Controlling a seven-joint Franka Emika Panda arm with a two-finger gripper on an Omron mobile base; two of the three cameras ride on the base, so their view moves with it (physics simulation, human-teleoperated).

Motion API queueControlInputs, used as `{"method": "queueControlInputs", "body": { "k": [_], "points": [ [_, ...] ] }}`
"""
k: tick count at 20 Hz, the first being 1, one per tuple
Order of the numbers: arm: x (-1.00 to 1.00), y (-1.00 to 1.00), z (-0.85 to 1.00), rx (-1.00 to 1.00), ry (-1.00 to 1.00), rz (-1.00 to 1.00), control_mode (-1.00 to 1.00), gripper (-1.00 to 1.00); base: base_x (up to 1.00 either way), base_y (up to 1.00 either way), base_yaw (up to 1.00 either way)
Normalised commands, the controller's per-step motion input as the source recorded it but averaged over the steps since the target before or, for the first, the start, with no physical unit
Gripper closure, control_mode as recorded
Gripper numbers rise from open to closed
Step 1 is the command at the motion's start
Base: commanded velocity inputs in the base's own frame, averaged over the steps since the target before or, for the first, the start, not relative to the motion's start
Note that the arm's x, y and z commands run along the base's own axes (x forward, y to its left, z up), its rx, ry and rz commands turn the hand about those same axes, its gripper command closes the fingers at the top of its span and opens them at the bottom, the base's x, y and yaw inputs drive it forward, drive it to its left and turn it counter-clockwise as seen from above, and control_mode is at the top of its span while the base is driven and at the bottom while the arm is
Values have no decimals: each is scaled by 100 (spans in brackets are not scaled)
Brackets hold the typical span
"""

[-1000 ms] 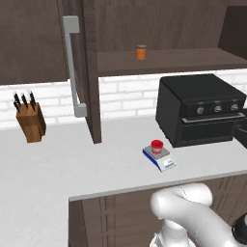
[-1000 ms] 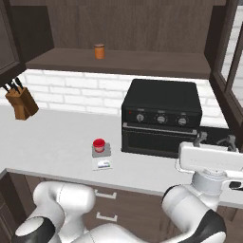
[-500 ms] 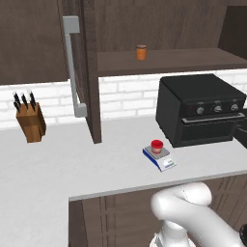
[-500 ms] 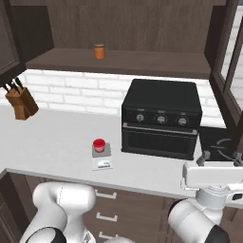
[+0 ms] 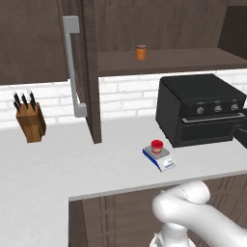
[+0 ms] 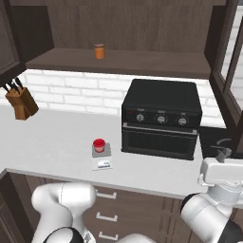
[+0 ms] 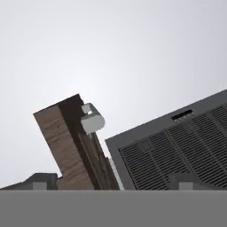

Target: Pick the jam and place it on the digital scale for weighing, and close the cabinet.

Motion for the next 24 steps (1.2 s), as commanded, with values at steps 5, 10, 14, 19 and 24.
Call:
{"method": "queueControlInputs", "body": {
  "k": [5, 10, 14, 19, 24],
  "points": [
    [12, -77, 0, 16, 4, 4, -100, -100, 0, 0, 0],
    [12, -51, 0, 12, 10, 2, -100, -100, 0, 0, 0],
    [2, -14, 41, 4, 9, 2, -100, -100, 0, 0, 0],
    [32, 38, 32, -14, 33, 1, -100, -100, 0, 0, 0],
    [43, 43, 43, -20, 29, 5, -100, -100, 0, 0, 0]
  ]
}}
